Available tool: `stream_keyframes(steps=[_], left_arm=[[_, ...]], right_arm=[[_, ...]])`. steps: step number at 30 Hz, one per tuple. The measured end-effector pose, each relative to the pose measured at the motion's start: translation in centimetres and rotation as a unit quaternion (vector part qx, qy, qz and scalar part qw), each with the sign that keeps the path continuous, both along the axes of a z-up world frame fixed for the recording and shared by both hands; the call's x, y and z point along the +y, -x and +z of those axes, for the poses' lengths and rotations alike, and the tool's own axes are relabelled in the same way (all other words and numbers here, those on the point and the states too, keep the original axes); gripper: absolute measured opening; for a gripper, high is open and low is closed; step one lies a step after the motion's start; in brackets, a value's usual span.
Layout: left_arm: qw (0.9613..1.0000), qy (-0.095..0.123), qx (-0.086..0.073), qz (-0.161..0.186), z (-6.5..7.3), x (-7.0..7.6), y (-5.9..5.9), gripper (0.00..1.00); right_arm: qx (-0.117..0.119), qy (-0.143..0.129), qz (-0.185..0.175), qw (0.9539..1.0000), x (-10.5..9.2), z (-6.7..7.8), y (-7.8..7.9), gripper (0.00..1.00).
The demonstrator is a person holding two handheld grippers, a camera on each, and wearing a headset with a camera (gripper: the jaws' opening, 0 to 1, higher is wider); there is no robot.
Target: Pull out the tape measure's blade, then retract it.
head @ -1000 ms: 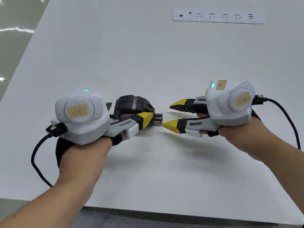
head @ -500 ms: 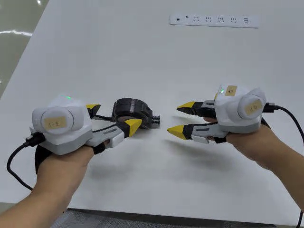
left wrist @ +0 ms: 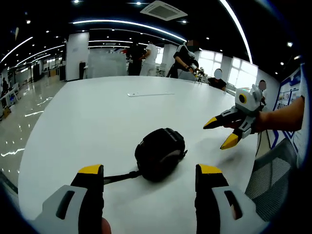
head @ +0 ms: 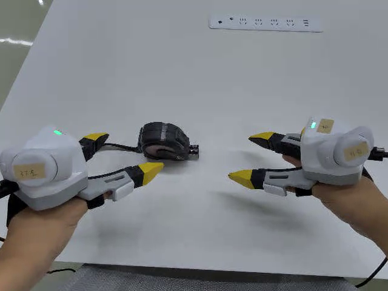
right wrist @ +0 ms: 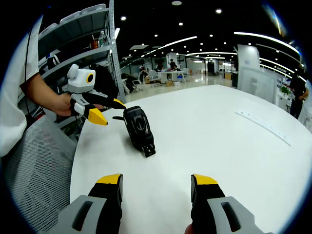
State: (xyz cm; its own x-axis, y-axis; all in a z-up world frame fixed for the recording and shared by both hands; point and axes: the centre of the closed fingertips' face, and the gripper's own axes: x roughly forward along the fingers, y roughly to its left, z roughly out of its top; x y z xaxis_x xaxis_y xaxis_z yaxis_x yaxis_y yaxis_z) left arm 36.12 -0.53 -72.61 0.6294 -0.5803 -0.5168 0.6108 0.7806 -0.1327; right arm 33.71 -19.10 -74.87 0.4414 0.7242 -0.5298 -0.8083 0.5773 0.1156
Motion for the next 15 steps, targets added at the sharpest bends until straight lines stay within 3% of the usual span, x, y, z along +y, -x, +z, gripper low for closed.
stream_keyframes(steps=[7, 9, 15], left_arm=[[0.9997, 0.0, 0.002, -0.026, 0.6, 0.5, 1.4, 0.78], [0.9994, -0.009, 0.001, -0.032, 0.6, 0.7, 1.7, 0.78], [0.9991, -0.002, 0.007, -0.041, 1.1, 1.3, 2.9, 0.83]], right_arm=[[-0.004, 0.005, -0.024, 0.9997, -1.6, 1.0, 1.2, 0.63], [-0.011, 0.013, -0.035, 0.9993, -2.2, 1.2, 1.4, 0.66], [-0.002, 0.016, -0.054, 0.9984, -3.5, 2.0, 2.4, 0.72]])
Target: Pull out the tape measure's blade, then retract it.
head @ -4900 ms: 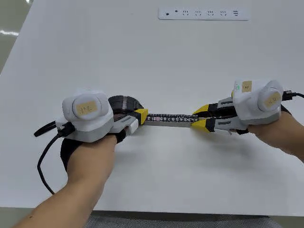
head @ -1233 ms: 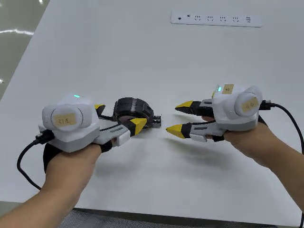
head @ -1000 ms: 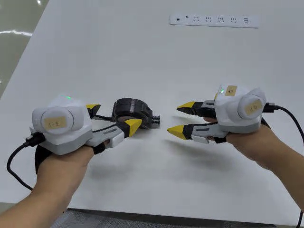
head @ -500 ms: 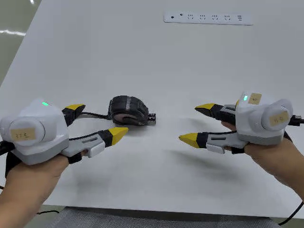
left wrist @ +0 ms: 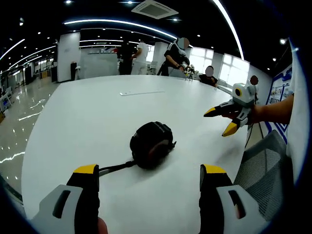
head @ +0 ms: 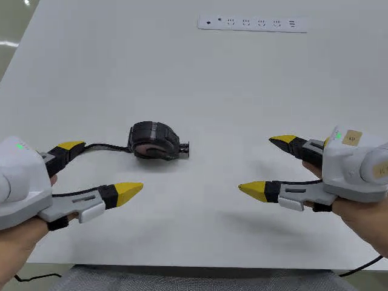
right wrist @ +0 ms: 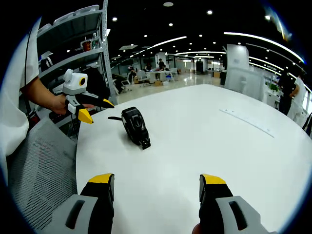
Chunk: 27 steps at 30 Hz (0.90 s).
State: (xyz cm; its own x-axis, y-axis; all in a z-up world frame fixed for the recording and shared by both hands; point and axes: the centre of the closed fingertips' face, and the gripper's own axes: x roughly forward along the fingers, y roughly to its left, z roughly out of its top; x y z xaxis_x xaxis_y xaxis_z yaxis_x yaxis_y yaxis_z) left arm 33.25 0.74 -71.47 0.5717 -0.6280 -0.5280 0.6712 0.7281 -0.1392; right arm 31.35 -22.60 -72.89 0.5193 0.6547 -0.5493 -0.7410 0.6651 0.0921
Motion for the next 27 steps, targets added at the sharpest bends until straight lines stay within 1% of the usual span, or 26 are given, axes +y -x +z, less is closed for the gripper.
stream_keyframes(steps=[1, 3, 6, 7, 8, 10, 11, 12, 17, 20, 24, 27], left_arm=[[1.0, -0.005, 0.0, 0.0, 0.0, 0.2, 0.2, 0.83], [1.0, -0.007, 0.0, -0.007, 0.2, 0.4, 0.7, 0.87], [0.9998, -0.013, -0.005, -0.014, 0.7, 0.8, 1.2, 0.9], [0.9998, -0.011, -0.007, -0.017, 1.1, 0.8, 1.4, 0.93], [0.9998, -0.008, -0.004, -0.019, 1.2, 0.9, 1.6, 0.93], [0.9998, -0.008, -0.006, -0.02, 1.5, 1.2, 1.8, 0.93], [0.9997, -0.009, -0.004, -0.021, 1.5, 1.3, 1.9, 0.93], [0.9997, -0.01, 0.003, -0.023, 1.5, 1.5, 2.1, 0.93], [0.9995, -0.013, 0.001, -0.029, 1.7, 1.9, 2.5, 0.96], [0.9994, -0.016, -0.004, -0.032, 2.0, 1.9, 2.7, 0.99], [0.9992, -0.012, -0.009, -0.037, 2.5, 1.8, 2.9, 0.99], [0.9988, -0.018, -0.019, -0.041, 2.8, 1.8, 3.0, 0.99]], right_arm=[[-0.002, 0.003, -0.005, 1.0, -0.3, 0.1, 0.1, 0.74], [-0.003, 0.001, -0.017, 0.9998, -1.0, 0.5, 0.4, 0.75], [-0.001, 0.002, -0.028, 0.9996, -1.9, 0.8, 0.9, 0.77], [0.0, 0.003, -0.03, 0.9995, -2.2, 0.9, 1.2, 0.77], [-0.001, 0.004, -0.032, 0.9995, -2.3, 1.0, 1.4, 0.77], [-0.001, 0.007, -0.034, 0.9994, -2.5, 1.2, 1.9, 0.78], [-0.001, 0.008, -0.034, 0.9994, -2.6, 1.2, 2.1, 0.79], [-0.002, 0.011, -0.035, 0.9993, -2.8, 1.3, 2.3, 0.79], [0.0, 0.011, -0.043, 0.999, -3.5, 1.7, 3.0, 0.81], [0.0, 0.013, -0.047, 0.9988, -3.8, 1.8, 3.4, 0.81], [-0.001, 0.011, -0.054, 0.9985, -4.4, 2.2, 3.8, 0.82], [-0.002, 0.011, -0.058, 0.9983, -4.7, 2.3, 4.2, 0.84]])
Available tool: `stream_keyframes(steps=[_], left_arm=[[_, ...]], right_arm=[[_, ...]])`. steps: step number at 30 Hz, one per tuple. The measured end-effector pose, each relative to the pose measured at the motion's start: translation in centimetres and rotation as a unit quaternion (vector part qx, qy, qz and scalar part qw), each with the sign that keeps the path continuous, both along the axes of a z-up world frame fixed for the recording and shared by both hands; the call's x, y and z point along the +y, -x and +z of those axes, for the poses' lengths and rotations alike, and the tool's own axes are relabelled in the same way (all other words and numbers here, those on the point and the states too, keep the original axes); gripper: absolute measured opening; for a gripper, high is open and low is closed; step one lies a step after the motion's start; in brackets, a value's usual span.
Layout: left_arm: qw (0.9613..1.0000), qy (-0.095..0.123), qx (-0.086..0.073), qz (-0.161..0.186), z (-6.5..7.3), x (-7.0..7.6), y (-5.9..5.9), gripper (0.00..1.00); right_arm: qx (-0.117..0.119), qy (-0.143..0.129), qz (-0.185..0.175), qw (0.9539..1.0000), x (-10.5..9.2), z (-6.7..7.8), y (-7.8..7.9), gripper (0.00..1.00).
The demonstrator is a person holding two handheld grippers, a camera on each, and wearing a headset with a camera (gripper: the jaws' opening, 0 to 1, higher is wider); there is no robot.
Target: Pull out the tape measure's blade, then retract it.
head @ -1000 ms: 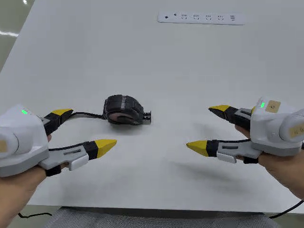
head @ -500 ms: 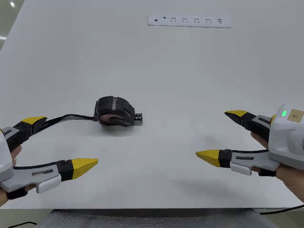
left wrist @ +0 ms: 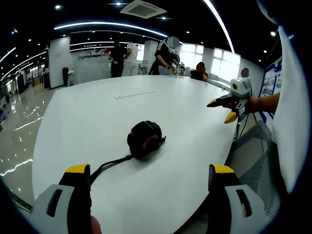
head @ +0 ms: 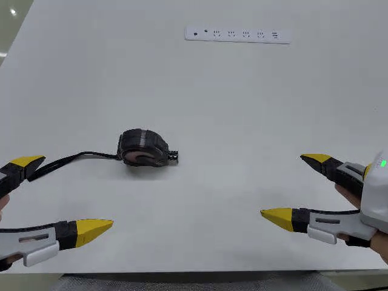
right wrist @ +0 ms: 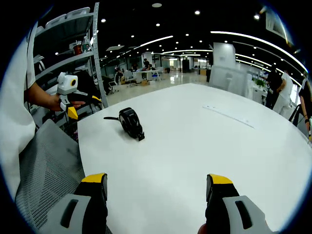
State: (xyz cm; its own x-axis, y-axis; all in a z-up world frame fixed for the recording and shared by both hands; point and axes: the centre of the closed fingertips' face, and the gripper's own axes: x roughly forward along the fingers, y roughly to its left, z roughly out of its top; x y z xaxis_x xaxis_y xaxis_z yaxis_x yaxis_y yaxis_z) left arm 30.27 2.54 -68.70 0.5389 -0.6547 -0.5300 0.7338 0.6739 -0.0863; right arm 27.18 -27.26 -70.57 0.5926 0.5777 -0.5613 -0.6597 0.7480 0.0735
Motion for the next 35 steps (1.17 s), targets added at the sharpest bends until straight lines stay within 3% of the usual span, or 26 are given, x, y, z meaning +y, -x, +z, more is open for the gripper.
stream_keyframes(steps=[5, 10, 16, 21, 22, 23, 26, 27, 35], left_arm=[[1.0, 0.004, 0.004, 0.005, 0.1, 0.18, -0.1, 0.99], [0.9999, 0.003, -0.011, 0.012, 0.55, 0.65, -0.57, 0.99], [0.9998, 0.005, -0.014, 0.013, 0.66, 0.68, -0.55, 0.99], [0.9998, 0.007, -0.01, 0.016, 0.71, 0.68, -0.53, 0.98], [0.9998, 0.013, -0.002, 0.012, 0.66, 0.51, -0.34, 0.97], [0.9998, 0.008, -0.009, 0.014, 0.7, 0.65, -0.48, 0.95], [0.9998, 0.012, -0.009, 0.014, 0.76, 0.51, -0.49, 0.98], [0.9999, 0.013, -0.002, 0.008, 0.63, 0.34, -0.26, 0.99], [0.9999, 0.012, 0.0, 0.006, 0.48, 0.24, -0.15, 0.98]], right_arm=[[0.002, 0.002, -0.004, 1.0, -0.25, -0.02, 0.5, 0.84], [0.004, -0.001, -0.009, 1.0, -0.49, 0.03, 0.62, 0.84], [0.003, -0.002, -0.012, 0.9999, -0.64, 0.1, 0.63, 0.84], [0.005, -0.003, -0.012, 0.9999, -0.69, 0.02, 0.82, 0.85], [0.005, -0.002, -0.011, 0.9999, -0.69, 0.0, 0.88, 0.85], [0.005, -0.002, -0.011, 0.9999, -0.7, 0.0, 0.9, 0.85], [0.006, -0.003, -0.011, 0.9999, -0.68, -0.01, 0.98, 0.85], [0.006, -0.003, -0.011, 0.9999, -0.67, -0.02, 0.99, 0.85], [0.006, -0.002, -0.01, 0.9999, -0.73, 0.02, 1.03, 0.85]])
